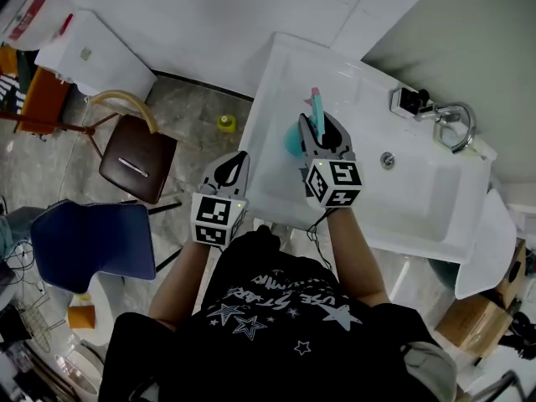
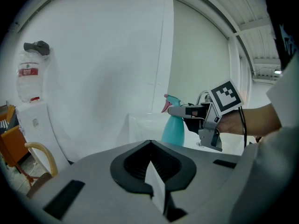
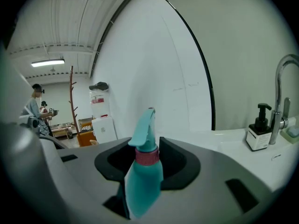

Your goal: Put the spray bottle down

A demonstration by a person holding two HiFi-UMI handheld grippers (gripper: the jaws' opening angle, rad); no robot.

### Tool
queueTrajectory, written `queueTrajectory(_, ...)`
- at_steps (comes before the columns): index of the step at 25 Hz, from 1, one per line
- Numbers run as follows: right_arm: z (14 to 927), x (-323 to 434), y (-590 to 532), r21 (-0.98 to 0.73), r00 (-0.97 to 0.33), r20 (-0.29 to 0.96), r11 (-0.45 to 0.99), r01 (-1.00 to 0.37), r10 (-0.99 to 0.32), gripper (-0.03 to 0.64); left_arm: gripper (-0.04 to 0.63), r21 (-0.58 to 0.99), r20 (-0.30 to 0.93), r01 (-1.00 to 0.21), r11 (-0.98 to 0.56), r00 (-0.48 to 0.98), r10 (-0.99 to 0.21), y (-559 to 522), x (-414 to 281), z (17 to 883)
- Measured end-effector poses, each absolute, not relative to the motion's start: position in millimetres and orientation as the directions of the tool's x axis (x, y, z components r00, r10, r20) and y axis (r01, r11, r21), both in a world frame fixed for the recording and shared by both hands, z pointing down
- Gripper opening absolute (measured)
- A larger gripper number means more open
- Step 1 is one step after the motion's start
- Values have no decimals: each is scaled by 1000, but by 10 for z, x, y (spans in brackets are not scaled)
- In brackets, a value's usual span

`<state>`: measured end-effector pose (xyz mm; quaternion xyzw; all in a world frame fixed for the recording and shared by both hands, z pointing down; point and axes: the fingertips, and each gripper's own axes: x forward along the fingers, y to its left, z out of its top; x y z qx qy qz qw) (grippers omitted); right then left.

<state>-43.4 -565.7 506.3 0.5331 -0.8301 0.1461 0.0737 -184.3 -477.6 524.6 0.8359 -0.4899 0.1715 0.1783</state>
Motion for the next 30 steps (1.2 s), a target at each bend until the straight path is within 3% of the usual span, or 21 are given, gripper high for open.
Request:
queueTrajectory(13, 5108, -486, -5483, -155, -386, 326, 354, -922, -863, 163, 15, 121, 459, -861, -494, 490, -741, -4789, -1751, 5252)
queueTrajectory(21, 5151, -559, -5420, -177, -438, 348, 401, -899, -829, 179, 15, 112, 460, -869, -481, 475, -750, -4673, -1725, 5209)
queueTrajectory(26, 5146, -570, -5308, -182, -475, 369, 439, -880, -799, 258, 15, 122, 455, -872, -474, 473, -754, -4521, -1652, 5119)
queueTrajectory(30, 5061, -478, -5129, -173, -476, 361, 444, -879, -802, 267, 15, 106, 439, -880, -463, 459, -772, -4423, -1617, 5019)
